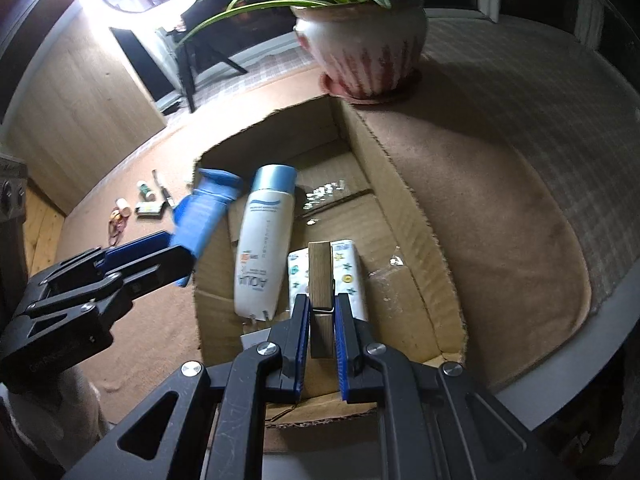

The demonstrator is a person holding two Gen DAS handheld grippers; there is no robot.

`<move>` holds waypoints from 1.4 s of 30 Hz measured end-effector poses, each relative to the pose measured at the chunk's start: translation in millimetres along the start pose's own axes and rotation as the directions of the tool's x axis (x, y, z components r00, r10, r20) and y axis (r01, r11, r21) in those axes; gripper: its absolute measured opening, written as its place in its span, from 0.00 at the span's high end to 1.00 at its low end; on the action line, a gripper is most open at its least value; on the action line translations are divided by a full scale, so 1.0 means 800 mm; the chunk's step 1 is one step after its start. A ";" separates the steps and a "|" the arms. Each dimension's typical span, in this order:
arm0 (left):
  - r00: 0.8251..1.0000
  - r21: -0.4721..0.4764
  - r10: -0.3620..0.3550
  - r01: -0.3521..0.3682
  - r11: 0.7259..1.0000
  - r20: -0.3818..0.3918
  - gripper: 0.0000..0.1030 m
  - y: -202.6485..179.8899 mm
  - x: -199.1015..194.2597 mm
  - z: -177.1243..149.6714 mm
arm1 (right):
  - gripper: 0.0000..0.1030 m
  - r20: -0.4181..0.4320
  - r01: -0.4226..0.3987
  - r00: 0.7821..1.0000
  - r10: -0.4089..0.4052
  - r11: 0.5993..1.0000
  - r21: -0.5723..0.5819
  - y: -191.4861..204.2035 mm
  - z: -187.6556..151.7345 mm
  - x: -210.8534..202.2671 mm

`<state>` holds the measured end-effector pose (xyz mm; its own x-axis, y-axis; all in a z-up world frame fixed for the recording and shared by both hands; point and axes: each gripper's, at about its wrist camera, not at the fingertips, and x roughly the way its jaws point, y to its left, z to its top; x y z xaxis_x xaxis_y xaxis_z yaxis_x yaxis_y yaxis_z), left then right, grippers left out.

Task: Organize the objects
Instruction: 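Lower both items into the box and open both tools, then move the right tool to the yellow card and grasp it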

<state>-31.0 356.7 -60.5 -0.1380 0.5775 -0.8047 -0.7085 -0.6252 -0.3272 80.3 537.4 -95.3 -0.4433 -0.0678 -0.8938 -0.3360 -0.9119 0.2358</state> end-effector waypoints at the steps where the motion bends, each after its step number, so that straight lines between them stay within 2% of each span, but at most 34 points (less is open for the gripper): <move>1: 1.000 -0.010 0.011 -0.011 1.000 0.008 0.33 0.003 -0.002 0.000 | 0.80 0.005 -0.002 1.000 0.002 1.000 -0.004 0.001 -0.001 -0.001; 2: 1.000 -0.014 0.019 -0.018 1.000 0.018 0.32 0.006 -0.005 0.000 | 0.72 0.006 0.002 1.000 -0.002 1.000 -0.007 0.002 0.000 -0.001; 3: 0.999 -0.015 0.027 -0.026 1.000 0.023 0.32 0.009 -0.009 0.000 | 0.56 0.009 0.007 1.000 -0.007 1.000 -0.007 0.003 0.000 -0.002; 4: 0.999 -0.018 0.033 -0.032 0.999 0.027 0.32 0.012 -0.012 -0.001 | 0.50 0.024 0.008 1.000 -0.008 1.000 -0.005 0.003 0.000 -0.004; 11: 0.994 -0.088 0.093 -0.088 0.992 0.050 0.32 0.056 -0.046 -0.014 | 0.50 0.051 -0.032 0.998 0.034 0.999 -0.039 0.022 0.011 -0.011; 19: 0.979 -0.226 0.195 -0.175 0.958 0.068 0.32 0.136 -0.108 -0.052 | 0.50 0.025 -0.100 0.994 0.107 0.974 -0.204 0.098 0.032 0.001; 27: 0.951 -0.386 0.300 -0.249 0.888 0.078 0.32 0.222 -0.184 -0.114 | 0.49 -0.085 -0.182 0.983 0.161 0.890 -0.419 0.207 0.047 0.048; 31: 0.931 -0.457 0.356 -0.284 0.843 0.078 0.32 0.255 -0.222 -0.150 | 0.49 -0.166 -0.245 0.968 0.188 0.846 -0.474 0.257 0.053 0.086; 35: 0.914 -0.508 0.400 -0.312 0.803 0.071 0.32 0.280 -0.250 -0.181 | 0.49 -0.227 -0.265 0.959 0.168 0.809 -0.524 0.298 0.062 0.132; 42: 0.895 -0.584 0.444 -0.339 0.738 0.041 0.32 0.313 -0.279 -0.227 | 0.49 -0.319 -0.281 0.940 0.118 0.799 -0.531 0.333 0.083 0.204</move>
<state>-51.8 -24.1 -53.2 -0.4667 0.2605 -0.8452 -0.0716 -0.9636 -0.2575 -136.7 310.1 -153.4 -0.1912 -0.3010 -0.9343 0.2974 -0.9249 0.2371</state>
